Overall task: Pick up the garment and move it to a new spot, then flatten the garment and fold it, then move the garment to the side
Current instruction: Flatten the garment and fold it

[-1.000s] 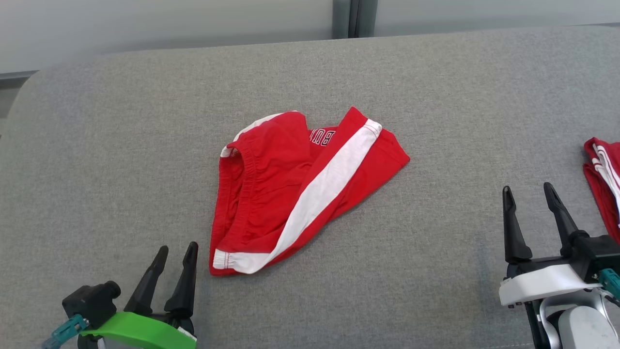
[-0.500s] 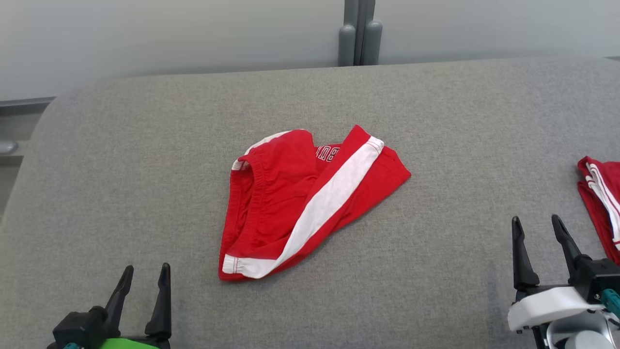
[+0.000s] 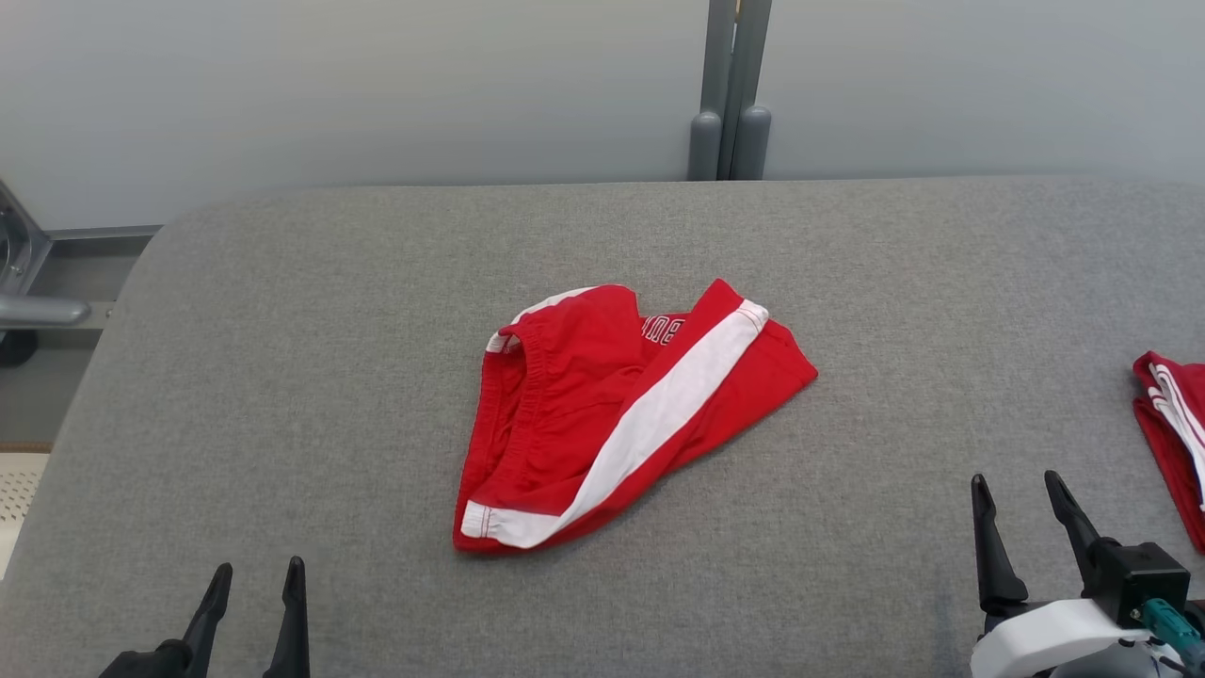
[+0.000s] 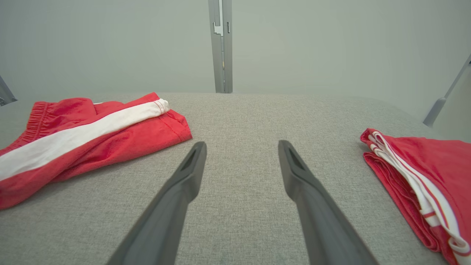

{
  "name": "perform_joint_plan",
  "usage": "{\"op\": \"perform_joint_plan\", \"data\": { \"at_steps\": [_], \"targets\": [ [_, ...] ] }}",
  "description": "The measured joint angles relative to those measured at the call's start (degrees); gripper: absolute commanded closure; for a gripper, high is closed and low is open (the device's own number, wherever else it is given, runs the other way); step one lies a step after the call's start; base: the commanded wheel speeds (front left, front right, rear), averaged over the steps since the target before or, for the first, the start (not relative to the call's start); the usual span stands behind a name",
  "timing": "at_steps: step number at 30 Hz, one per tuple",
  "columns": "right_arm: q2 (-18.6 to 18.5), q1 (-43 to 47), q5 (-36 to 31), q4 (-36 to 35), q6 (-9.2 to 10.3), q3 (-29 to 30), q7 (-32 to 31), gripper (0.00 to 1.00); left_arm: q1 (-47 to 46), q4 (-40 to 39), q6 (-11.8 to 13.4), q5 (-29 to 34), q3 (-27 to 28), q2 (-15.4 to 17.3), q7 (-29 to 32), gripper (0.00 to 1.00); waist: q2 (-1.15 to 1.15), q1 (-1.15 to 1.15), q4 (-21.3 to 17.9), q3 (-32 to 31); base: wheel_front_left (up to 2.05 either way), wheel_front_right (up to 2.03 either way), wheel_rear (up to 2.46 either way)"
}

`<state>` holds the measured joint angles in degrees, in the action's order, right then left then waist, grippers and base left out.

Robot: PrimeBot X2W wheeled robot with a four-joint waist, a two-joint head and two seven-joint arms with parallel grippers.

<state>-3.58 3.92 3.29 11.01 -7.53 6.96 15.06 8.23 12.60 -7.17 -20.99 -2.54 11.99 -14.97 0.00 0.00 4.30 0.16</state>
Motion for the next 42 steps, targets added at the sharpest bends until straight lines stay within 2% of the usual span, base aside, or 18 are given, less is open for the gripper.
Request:
{"op": "perform_joint_plan", "data": {
  "at_steps": [24,28,30,31,33,39,42],
  "targets": [
    [-0.2,-0.6,0.1,0.6,0.0,-1.0,0.0,0.0,-0.1,-0.8,-0.2,-0.1,-1.5,0.1,0.0,0.0,0.0,0.0,-0.2,0.2,0.0,0.0,0.0],
    [-0.9,-2.7,1.7,0.9,0.0,-2.6,0.0,0.0,-0.8,-1.4,-0.2,-0.2,-4.1,1.2,0.0,0.0,0.0,0.0,-0.2,1.1,0.0,0.0,0.0],
    [-2.6,-5.4,2.5,1.5,0.0,-4.5,0.0,0.0,-1.6,-1.1,-0.2,-1.0,-6.6,2.7,0.1,0.0,0.0,0.0,-0.3,1.6,0.0,0.0,0.0],
    [-5.4,-8.1,2.8,3.2,0.0,-6.9,-0.5,0.0,-3.0,-1.4,-0.2,-1.4,-9.0,4.3,3.1,0.0,0.0,0.0,-0.3,2.1,0.0,0.0,0.0],
    [-8.6,-11.5,3.9,3.8,0.0,-10.2,-3.6,0.0,-4.9,-3.1,-0.2,-2.3,-10.2,5.3,7.9,0.0,0.0,0.0,-0.3,2.7,0.0,0.0,0.0],
    [-18.7,-26.1,11.1,3.6,0.0,-22.3,-17.2,0.0,-10.1,-12.2,-0.1,-5.2,-14.2,4.5,24.3,0.0,0.0,0.0,-0.2,6.0,0.0,0.0,0.0],
    [-22.2,-33.2,15.4,4.7,0.0,-29.2,-23.7,0.0,-12.4,-15.1,0.0,-6.7,-16.3,3.2,29.5,0.0,0.0,0.0,-0.1,8.4,0.0,0.0,0.0]
  ]
}}
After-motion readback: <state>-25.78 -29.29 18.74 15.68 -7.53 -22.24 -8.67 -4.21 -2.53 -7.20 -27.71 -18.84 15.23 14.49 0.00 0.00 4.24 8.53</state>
